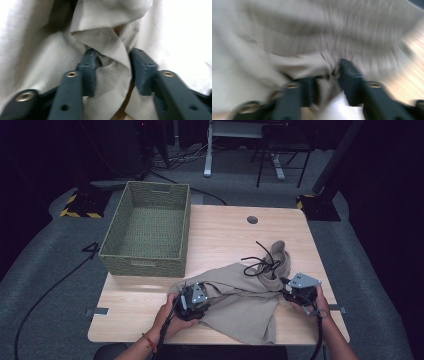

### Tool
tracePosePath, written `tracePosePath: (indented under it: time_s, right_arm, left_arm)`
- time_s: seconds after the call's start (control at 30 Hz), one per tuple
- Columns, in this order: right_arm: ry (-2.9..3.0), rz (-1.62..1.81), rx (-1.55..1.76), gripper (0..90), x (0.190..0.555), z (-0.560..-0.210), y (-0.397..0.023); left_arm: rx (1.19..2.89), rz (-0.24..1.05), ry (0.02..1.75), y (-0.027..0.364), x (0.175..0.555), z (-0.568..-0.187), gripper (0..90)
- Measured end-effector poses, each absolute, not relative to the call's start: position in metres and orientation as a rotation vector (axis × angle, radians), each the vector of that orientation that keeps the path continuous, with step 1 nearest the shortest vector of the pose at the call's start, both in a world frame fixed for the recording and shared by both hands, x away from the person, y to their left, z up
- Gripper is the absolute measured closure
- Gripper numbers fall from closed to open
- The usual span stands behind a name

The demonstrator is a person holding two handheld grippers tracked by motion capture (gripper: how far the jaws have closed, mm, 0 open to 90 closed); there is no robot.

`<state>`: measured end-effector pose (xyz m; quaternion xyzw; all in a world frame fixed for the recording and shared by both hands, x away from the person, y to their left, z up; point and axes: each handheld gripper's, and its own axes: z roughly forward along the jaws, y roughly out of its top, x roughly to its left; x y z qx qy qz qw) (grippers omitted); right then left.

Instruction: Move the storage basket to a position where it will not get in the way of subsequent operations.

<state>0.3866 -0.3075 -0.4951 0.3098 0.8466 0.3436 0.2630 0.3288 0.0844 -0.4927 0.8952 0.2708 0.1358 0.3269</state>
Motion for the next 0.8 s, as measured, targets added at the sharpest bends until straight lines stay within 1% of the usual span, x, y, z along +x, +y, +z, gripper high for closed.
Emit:
tracePosePath:
  time_s: [0.03, 0.07, 0.1, 0.17, 0.23, 0.37, 0.43, 0.5, 0.6, 0.7, 0.8]
  right_arm:
    - [2.279, 0.946, 0.893, 56.7, 0.39, -0.495, -0.313]
    - [2.26, 0.955, 0.936, 48.9, 0.392, -0.494, -0.317]
    - [2.243, 0.95, 0.978, 44.6, 0.393, -0.492, -0.322]
    - [2.222, 0.951, 1.011, 42.7, 0.389, -0.487, -0.329]
    - [2.191, 0.963, 1.038, 38.7, 0.382, -0.479, -0.336]
    - [2.127, 1.076, 1.054, 34.5, 0.365, -0.457, -0.351]
    - [2.087, 1.144, 1.036, 34.4, 0.357, -0.442, -0.349]
    - [2.069, 1.186, 0.981, 34.3, 0.35, -0.427, -0.336]
    - [2.114, 1.183, 0.876, 34.3, 0.348, -0.414, -0.298]
    - [2.167, 1.182, 0.808, 34.8, 0.357, -0.413, -0.268]
    - [2.227, 1.087, 0.808, 36.1, 0.371, -0.42, -0.244]
  left_arm:
    - [2.351, 0.359, 0.697, 0.083, 0.328, -0.492, 65.8]
    - [2.355, 0.361, 0.689, 0.082, 0.328, -0.492, 67.0]
    - [2.356, 0.352, 0.69, 0.081, 0.328, -0.492, 68.8]
    - [2.353, 0.36, 0.69, 0.08, 0.327, -0.493, 72.0]
    - [2.357, 0.372, 0.689, 0.079, 0.325, -0.493, 75.3]
    - [2.353, 0.375, 0.69, 0.078, 0.324, -0.493, 76.9]
    - [2.354, 0.369, 0.697, 0.078, 0.324, -0.493, 76.5]
    - [2.346, 0.368, 0.7, 0.078, 0.324, -0.493, 76.0]
    - [2.347, 0.365, 0.701, 0.078, 0.324, -0.493, 76.0]
    - [2.344, 0.368, 0.692, 0.077, 0.324, -0.494, 76.0]
    - [2.333, 0.37, 0.701, 0.078, 0.323, -0.494, 75.3]
